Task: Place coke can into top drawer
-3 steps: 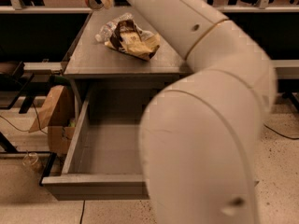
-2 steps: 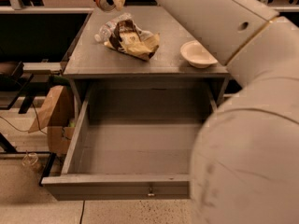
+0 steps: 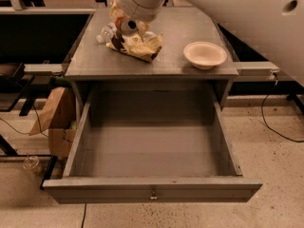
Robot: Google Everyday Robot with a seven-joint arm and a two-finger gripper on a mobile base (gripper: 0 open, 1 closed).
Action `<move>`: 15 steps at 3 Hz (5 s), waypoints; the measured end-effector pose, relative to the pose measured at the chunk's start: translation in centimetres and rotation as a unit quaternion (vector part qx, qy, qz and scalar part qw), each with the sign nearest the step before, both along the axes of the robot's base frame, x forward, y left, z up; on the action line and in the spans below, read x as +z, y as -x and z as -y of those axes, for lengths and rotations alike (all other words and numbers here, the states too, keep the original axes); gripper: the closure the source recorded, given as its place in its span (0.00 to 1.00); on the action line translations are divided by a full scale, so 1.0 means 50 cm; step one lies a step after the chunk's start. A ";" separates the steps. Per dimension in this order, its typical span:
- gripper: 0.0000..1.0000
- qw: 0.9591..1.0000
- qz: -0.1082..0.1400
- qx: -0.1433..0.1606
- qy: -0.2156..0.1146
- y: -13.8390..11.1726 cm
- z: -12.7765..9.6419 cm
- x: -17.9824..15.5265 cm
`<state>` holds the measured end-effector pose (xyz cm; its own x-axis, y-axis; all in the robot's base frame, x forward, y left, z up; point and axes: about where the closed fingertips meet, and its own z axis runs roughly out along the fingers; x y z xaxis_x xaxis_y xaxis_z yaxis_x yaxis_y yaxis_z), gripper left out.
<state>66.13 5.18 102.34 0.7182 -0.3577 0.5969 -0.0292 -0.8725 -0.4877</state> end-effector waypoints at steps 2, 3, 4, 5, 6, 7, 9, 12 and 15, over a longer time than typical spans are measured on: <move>1.00 0.997 -0.072 -0.025 0.016 0.062 0.043 -0.074; 1.00 0.998 -0.065 -0.017 -0.007 0.036 0.024 -0.068; 1.00 0.998 -0.056 0.019 -0.033 0.056 -0.003 -0.073; 1.00 0.994 -0.044 0.080 -0.062 0.130 -0.025 -0.092; 1.00 0.989 -0.057 0.120 -0.057 0.170 -0.044 -0.123; 1.00 0.982 -0.102 0.155 -0.043 0.175 -0.099 -0.208; 1.00 0.965 -0.213 0.154 -0.018 0.128 -0.205 -0.426; 0.75 0.946 -0.323 0.001 0.015 0.025 -0.171 -0.657; 0.05 0.946 -0.303 -0.112 -0.032 -0.014 -0.102 -0.680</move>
Offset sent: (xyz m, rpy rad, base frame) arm -0.0231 -0.0168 -0.0282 -0.0202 0.1078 -0.0393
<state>66.82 10.27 68.36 0.8238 -0.5623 0.0722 -0.5004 -0.7811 -0.3735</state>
